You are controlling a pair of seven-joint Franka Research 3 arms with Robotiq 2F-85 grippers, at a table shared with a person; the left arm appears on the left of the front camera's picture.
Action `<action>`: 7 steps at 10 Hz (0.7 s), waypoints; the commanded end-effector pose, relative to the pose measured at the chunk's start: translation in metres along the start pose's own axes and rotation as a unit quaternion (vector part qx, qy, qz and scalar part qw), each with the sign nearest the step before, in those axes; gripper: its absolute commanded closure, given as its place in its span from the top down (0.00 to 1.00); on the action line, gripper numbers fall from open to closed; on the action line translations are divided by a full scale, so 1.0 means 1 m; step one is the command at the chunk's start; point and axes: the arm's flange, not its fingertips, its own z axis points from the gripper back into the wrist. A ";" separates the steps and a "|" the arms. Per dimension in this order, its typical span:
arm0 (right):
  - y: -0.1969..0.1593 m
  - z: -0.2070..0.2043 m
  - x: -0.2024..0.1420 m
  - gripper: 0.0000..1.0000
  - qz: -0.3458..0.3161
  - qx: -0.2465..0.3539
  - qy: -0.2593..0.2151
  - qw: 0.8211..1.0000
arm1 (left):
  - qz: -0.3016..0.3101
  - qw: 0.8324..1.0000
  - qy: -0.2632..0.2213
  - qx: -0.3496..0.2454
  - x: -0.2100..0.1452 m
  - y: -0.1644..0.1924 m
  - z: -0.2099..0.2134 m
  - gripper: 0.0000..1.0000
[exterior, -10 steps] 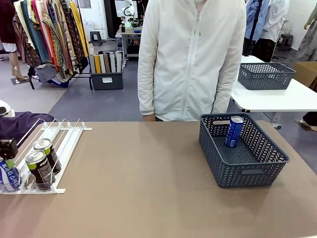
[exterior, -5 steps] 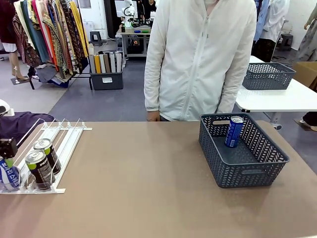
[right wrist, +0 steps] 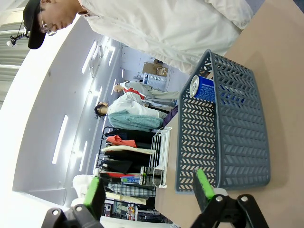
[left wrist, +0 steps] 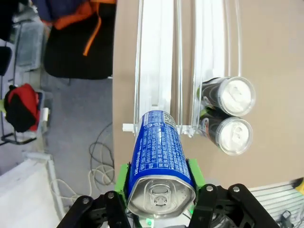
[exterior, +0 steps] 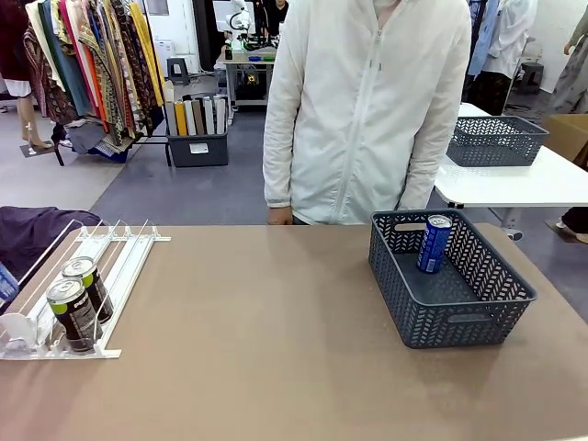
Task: Retrieve and store the cans from the dispenser.
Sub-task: Pick up the last remaining can from one row of the Automatic Can Dispenser and place it in the middle of the table.
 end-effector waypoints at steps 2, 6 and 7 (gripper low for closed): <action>0.004 0.001 -0.001 1.00 -0.003 0.001 0.004 1.000 | 0.010 0.998 -0.053 -0.032 -0.010 0.005 0.033 0.00; 0.004 0.001 -0.001 1.00 -0.003 0.001 0.004 1.000 | 0.000 1.000 -0.020 -0.004 -0.006 0.000 0.023 0.00; 0.004 0.001 -0.001 1.00 -0.003 0.001 0.004 1.000 | 0.000 1.000 -0.020 -0.004 -0.006 0.000 0.023 0.00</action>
